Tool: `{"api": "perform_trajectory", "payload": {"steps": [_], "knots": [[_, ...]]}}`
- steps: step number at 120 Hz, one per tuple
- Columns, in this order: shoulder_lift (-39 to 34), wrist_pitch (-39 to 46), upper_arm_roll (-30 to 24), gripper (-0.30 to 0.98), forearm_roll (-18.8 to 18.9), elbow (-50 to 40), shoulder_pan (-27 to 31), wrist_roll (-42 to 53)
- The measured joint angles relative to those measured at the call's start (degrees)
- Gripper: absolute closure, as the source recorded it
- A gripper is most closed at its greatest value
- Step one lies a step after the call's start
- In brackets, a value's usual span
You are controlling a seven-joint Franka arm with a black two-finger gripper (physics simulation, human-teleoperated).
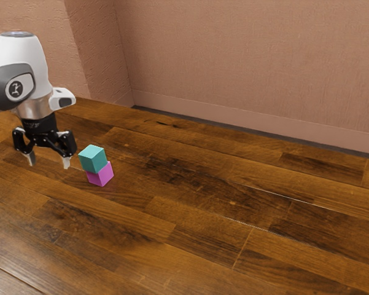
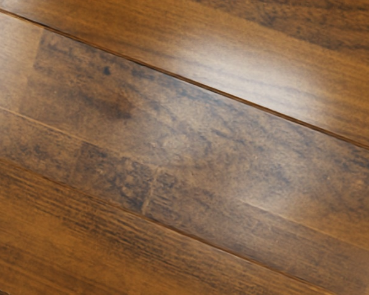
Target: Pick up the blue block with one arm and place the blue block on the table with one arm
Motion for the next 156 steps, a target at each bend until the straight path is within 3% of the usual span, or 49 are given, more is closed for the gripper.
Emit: {"api": "perform_trajectory", "payload": {"steps": [56,97,121,135,156], "knots": [[11.97,19.73,0.13,0.00,-0.29,1.98,2.89,7.47],[20.69,24.52,-0.26,0.00,-1.50,7.89,4.20,14.42],[21.05,25.70,-0.34,0.00,-3.41,7.16,1.74,17.19],[15.01,26.20,-8.12,0.00,-3.47,1.80,11.64,18.32],[17.25,26.66,-9.38,0.00,-3.16,2.37,14.99,19.67]]}}
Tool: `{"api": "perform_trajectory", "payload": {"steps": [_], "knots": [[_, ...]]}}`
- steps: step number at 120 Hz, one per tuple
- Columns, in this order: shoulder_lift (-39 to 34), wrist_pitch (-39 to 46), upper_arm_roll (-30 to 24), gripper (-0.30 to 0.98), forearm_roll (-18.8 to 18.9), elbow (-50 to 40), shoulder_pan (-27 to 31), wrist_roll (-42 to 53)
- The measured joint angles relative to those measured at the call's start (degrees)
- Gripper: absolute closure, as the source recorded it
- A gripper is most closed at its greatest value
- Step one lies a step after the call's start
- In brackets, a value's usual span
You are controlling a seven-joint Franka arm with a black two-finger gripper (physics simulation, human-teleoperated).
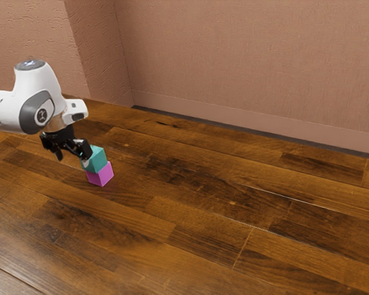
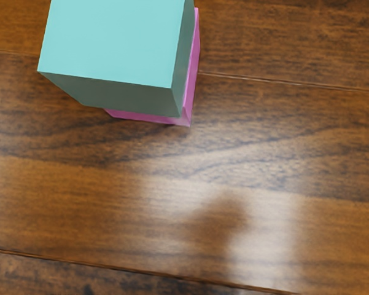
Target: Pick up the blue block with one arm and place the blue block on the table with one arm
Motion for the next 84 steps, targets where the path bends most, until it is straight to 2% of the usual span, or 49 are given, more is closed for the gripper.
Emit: {"api": "perform_trajectory", "payload": {"steps": [17,38,55,84], "knots": [[3.28,0.18,-0.06,0.00,0.18,4.13,0.63,1.10],[6.46,0.29,0.08,0.00,0.10,7.47,-2.44,2.58],[7.72,0.33,0.46,0.00,-0.03,8.95,0.68,3.71],[11.01,0.36,0.45,0.00,0.01,12.07,0.46,5.23]]}}
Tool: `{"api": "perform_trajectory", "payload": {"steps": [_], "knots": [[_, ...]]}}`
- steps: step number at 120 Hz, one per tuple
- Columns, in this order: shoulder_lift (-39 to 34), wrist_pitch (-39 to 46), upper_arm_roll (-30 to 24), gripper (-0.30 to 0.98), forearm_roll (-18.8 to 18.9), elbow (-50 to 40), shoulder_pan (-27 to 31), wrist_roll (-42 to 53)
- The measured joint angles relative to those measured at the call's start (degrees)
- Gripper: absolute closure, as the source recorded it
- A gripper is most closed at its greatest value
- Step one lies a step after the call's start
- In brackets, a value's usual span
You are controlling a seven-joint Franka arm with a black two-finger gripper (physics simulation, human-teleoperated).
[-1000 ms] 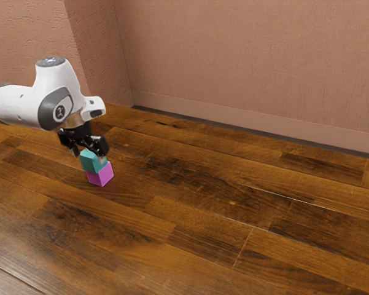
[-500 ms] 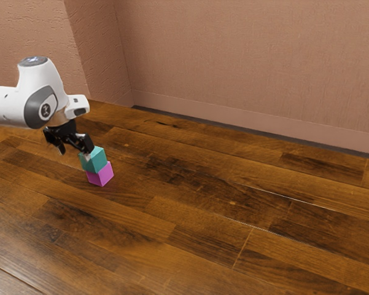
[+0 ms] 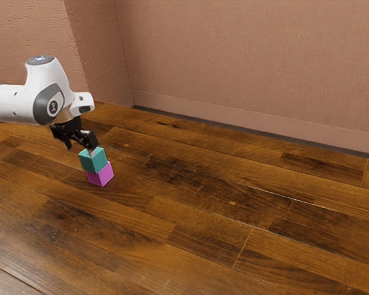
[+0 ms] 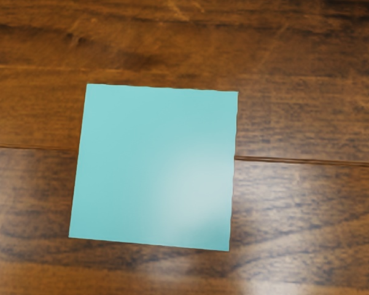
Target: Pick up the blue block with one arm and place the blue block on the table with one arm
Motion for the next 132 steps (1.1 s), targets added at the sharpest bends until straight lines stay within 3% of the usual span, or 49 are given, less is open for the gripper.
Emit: {"api": "perform_trajectory", "payload": {"steps": [132], "knots": [[14.53,0.01,0.02,0.00,-2.44,12.62,1.10,0.44]]}}
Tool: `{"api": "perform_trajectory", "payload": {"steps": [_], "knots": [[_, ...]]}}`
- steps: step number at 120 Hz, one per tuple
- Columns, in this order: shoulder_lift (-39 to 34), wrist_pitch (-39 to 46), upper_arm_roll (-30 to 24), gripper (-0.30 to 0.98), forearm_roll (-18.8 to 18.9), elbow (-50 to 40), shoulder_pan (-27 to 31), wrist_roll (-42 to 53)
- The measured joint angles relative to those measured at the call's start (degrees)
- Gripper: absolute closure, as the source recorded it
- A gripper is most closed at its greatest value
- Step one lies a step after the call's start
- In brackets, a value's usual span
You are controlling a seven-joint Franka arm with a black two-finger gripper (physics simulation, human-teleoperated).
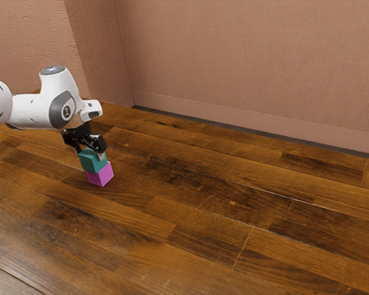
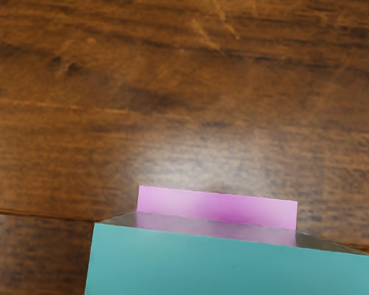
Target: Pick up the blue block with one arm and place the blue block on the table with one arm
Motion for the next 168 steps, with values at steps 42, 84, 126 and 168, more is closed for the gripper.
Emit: {"api": "perform_trajectory", "payload": {"steps": [42,84,126,168], "knots": [[2.11,0.00,-0.01,0.08,-0.11,0.93,-0.06,-0.06],[-8.00,0.01,0.32,0.27,0.57,-5.47,-1.90,-1.17],[-16.99,0.32,-3.14,0.29,0.52,-17.43,-15.11,-12.91],[-2.58,2.14,-3.96,0.29,0.14,-11.25,-15.37,-20.85]]}}
